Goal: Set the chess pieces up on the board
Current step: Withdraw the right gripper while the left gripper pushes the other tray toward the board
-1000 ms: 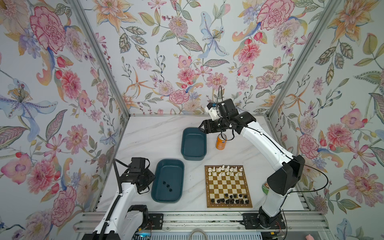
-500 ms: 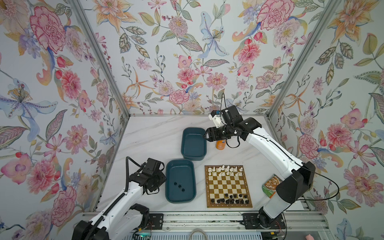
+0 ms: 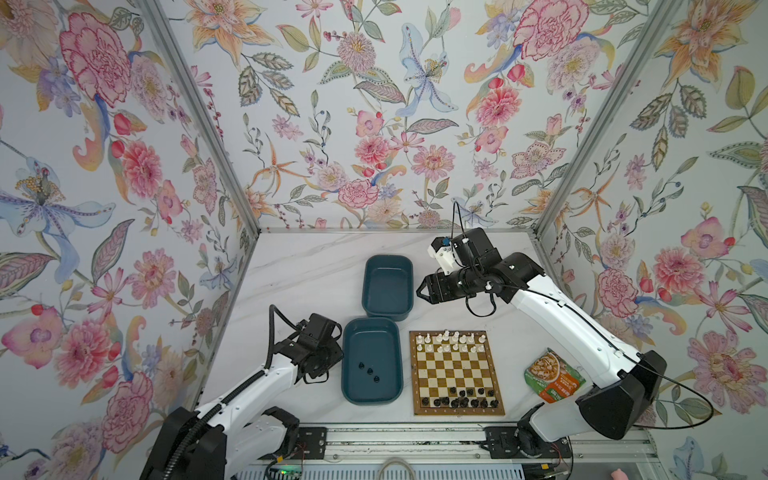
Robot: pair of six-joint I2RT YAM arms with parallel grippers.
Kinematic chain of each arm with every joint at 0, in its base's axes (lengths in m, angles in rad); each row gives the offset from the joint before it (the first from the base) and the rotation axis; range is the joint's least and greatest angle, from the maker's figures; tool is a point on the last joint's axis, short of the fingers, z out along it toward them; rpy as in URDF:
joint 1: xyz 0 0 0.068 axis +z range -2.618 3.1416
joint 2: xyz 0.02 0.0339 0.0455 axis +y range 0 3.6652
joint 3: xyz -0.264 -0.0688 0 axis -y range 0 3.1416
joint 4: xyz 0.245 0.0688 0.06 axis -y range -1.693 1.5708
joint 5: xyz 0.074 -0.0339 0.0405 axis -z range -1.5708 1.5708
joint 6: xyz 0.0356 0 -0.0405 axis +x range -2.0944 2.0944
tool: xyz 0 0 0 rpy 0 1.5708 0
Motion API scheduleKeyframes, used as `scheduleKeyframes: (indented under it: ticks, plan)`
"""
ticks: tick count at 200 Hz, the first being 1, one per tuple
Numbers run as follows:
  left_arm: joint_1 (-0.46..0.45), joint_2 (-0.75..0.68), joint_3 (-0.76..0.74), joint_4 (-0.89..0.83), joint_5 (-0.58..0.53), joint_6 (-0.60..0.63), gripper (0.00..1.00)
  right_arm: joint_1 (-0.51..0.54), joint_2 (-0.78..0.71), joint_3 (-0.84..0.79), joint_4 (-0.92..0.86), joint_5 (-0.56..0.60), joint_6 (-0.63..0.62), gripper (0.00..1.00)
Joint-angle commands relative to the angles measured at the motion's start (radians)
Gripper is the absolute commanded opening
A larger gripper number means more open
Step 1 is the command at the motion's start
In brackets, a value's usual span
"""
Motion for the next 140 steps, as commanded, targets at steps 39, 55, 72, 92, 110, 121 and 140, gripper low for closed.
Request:
scheduleKeyframes:
  ticks: [39,55,72,92,110,121,140]
  plan:
    - [-0.060,0.078,0.082,0.061,0.004,0.055,0.43,0.115,-0.042,-0.051,-0.060,0.099,0.059,0.69]
    - [-0.080,0.061,0.065,0.067,0.009,0.041,0.43,0.137,-0.045,-0.062,-0.061,0.115,0.072,0.69]
    - [-0.089,0.033,0.054,0.046,-0.001,0.041,0.43,0.166,-0.040,-0.067,-0.066,0.139,0.077,0.69]
    - [-0.080,-0.025,0.077,-0.038,-0.071,0.082,0.46,0.213,-0.021,-0.067,-0.077,0.177,0.082,0.68]
    - [-0.039,-0.069,0.138,-0.171,-0.169,0.166,0.52,0.259,0.006,-0.066,-0.078,0.201,0.093,0.66]
    - [0.014,-0.091,0.170,-0.226,-0.206,0.238,0.55,0.289,0.034,-0.063,-0.078,0.219,0.099,0.64]
    - [0.153,-0.114,0.212,-0.254,-0.201,0.368,0.59,0.347,0.094,-0.053,-0.080,0.247,0.101,0.60]
